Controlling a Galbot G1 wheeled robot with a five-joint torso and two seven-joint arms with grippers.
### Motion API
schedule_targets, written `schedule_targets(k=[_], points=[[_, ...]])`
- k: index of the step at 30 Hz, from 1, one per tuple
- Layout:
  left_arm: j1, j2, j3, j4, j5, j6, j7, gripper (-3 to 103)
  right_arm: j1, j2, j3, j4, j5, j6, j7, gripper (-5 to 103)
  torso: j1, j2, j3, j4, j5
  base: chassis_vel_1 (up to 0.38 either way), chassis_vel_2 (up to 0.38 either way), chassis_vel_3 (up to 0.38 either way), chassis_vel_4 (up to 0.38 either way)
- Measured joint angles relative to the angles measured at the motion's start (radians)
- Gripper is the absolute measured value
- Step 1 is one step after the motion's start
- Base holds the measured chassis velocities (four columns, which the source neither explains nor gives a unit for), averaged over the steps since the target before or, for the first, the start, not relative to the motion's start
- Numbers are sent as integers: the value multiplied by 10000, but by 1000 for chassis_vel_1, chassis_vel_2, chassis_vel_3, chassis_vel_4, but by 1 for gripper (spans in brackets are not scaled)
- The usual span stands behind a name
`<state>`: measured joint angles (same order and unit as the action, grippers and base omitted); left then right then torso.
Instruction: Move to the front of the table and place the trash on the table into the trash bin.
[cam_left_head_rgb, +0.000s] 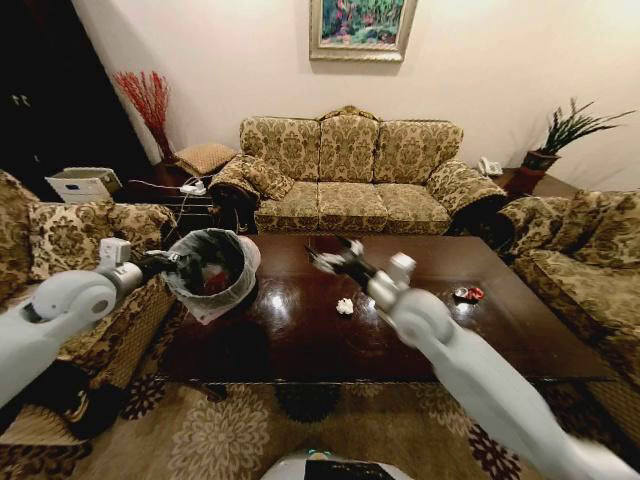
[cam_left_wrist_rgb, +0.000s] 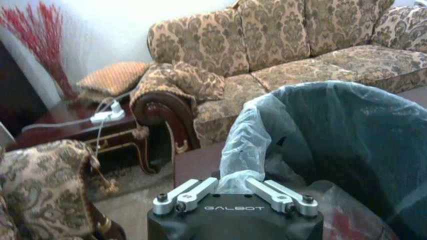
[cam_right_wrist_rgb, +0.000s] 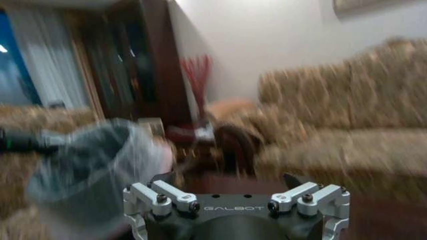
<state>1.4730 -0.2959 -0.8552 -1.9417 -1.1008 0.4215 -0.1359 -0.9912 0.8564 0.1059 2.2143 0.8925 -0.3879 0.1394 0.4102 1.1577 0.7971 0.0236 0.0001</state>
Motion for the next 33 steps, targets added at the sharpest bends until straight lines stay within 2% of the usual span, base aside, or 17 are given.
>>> schedule_targets(k=[5,14,22,26,30,33], points=[[17,-198,62,-25,295,-74,23,2,-1853,-170,1154,759,-48,-314,205,100,0,0,0,11,-1,0,0,0,0],[48,-267,64,-191,424,-124,125,2,-3038,147,1827,784,-562,-412,82,100,3,0,1,11,-3,-36,-51,24,48],[79,-290,82,-283,529,-124,191,2,-2968,264,1667,412,-763,-354,16,100,3,0,2,6,8,-124,-232,108,223],[83,-338,90,-383,581,-123,240,2,-2766,360,1401,-179,-1055,-115,-80,100,1,0,2,4,-2,-119,-231,121,201],[82,-391,162,-518,666,-116,254,2,-2201,559,813,-1238,-1175,-43,-223,100,-1,1,1,6,14,-13,-51,29,58],[93,-405,204,-629,691,-87,268,2,-1364,817,129,-2195,-1349,-65,-443,100,4,-1,3,5,-13,0,0,0,0]])
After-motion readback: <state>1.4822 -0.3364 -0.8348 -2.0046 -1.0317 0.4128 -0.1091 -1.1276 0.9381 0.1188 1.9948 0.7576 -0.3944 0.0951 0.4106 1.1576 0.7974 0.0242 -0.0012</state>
